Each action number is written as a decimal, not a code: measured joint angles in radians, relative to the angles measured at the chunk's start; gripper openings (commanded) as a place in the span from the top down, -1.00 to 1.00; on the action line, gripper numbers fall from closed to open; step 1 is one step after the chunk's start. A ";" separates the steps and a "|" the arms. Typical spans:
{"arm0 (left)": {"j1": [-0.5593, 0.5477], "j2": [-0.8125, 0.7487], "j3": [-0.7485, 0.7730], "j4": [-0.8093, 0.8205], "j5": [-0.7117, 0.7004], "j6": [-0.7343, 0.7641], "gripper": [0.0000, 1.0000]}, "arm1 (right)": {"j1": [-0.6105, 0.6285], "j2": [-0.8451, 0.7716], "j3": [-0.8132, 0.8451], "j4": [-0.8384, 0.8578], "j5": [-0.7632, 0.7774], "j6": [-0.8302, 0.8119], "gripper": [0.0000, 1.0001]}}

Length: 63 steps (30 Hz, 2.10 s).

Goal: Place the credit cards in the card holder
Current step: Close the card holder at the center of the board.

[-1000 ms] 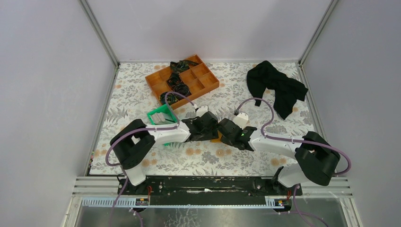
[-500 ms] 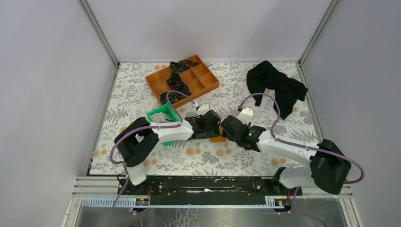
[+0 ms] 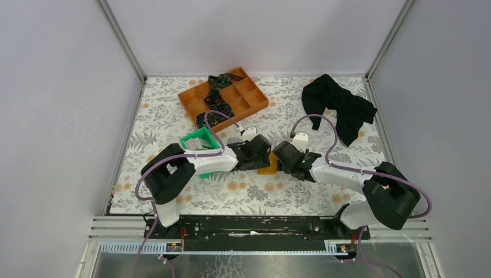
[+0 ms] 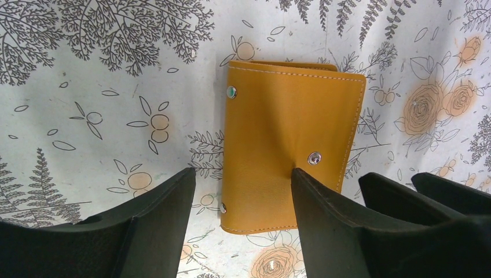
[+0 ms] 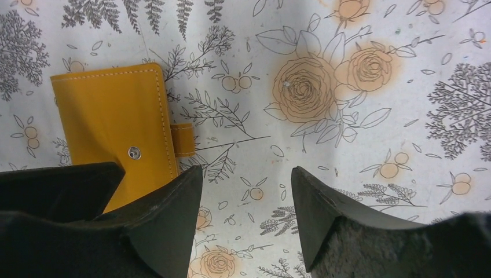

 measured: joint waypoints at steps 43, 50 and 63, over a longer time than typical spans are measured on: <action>0.001 0.043 0.042 -0.070 0.015 0.042 -0.32 | -0.036 0.163 -0.080 0.508 -0.032 -0.095 -0.27; 0.009 0.044 0.040 -0.068 0.032 0.045 -0.31 | -0.070 0.195 -0.058 0.548 -0.060 -0.095 -0.28; 0.016 0.037 0.024 -0.054 0.042 0.047 -0.25 | -0.091 0.163 -0.053 0.479 -0.132 -0.121 -0.28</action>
